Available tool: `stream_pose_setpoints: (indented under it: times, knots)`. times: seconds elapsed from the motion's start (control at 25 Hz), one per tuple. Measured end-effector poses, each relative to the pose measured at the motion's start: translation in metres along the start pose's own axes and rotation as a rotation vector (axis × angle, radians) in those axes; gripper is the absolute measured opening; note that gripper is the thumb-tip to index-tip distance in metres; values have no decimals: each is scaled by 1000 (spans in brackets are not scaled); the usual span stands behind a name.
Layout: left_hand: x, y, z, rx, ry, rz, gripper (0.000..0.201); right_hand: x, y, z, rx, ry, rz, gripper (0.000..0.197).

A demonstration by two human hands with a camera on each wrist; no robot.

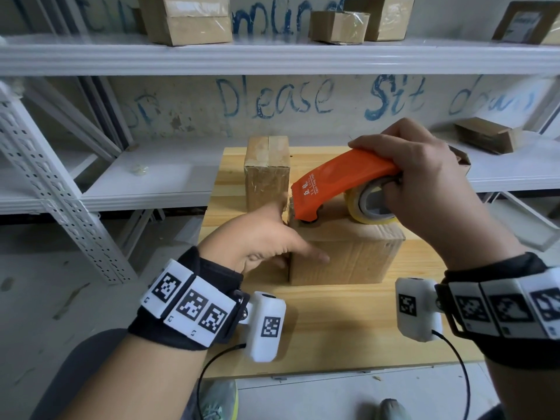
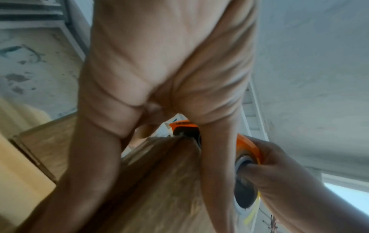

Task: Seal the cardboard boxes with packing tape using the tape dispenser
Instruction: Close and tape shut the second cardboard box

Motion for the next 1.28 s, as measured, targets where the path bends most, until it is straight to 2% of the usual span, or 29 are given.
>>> stream_pose_setpoints:
  times: [0.08,0.2,0.36,0.44,0.6,0.76,0.92,1.08,1.28]
  knots:
    - [1,-1,1,39,-34,-22,119,-2,1,0,-7,4,26,60]
    - [2,-1,3,47,-55,-63,125,-3,4,-1,-24,9,28,59]
    - [4,-2,6,85,-88,-179,117,-6,4,-3,-75,8,38,66]
    - [6,-1,8,90,-73,-212,114,3,7,-1,-54,1,16,58]
    - [10,2,6,68,-66,-290,101,21,17,5,-49,-4,20,68]
    - [12,1,7,59,-53,-317,101,19,22,8,-40,65,67,63]
    - [11,4,4,37,-42,-340,112,32,32,12,-16,64,117,64]
    - [8,7,3,-1,-18,-352,117,58,40,39,8,-88,129,69]
    - [8,6,3,-4,-17,-355,115,67,29,62,-6,-268,137,61]
Point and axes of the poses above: each hand's wrist, its own z-axis away from the middle knuckle, its own y-axis out of the back of the hand, x = y × z, the point moved 2 cm from there along -z, towards the middle knuckle, and after that the axes turned 1 degree about -x, right-handed, at the moved point
